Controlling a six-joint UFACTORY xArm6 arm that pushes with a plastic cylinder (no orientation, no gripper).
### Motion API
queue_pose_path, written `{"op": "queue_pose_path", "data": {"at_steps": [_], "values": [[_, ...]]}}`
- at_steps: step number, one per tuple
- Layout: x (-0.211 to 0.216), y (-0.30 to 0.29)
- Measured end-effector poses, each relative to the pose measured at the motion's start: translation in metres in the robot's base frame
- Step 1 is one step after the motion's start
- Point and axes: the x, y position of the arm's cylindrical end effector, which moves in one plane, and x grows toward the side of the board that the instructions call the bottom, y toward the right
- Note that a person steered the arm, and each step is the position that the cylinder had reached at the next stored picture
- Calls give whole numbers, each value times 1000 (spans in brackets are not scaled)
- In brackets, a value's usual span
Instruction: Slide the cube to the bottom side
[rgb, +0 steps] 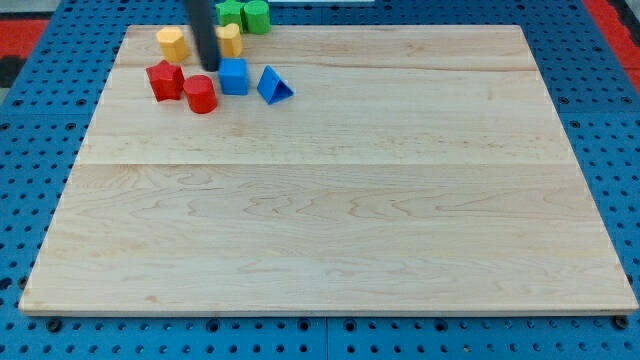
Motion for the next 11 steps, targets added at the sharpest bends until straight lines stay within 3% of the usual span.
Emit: {"op": "queue_pose_path", "data": {"at_steps": [1, 3, 5, 8, 9, 10, 11], "values": [[0, 35], [1, -25], [2, 45], [3, 50], [14, 35], [-4, 27], [2, -22]]}}
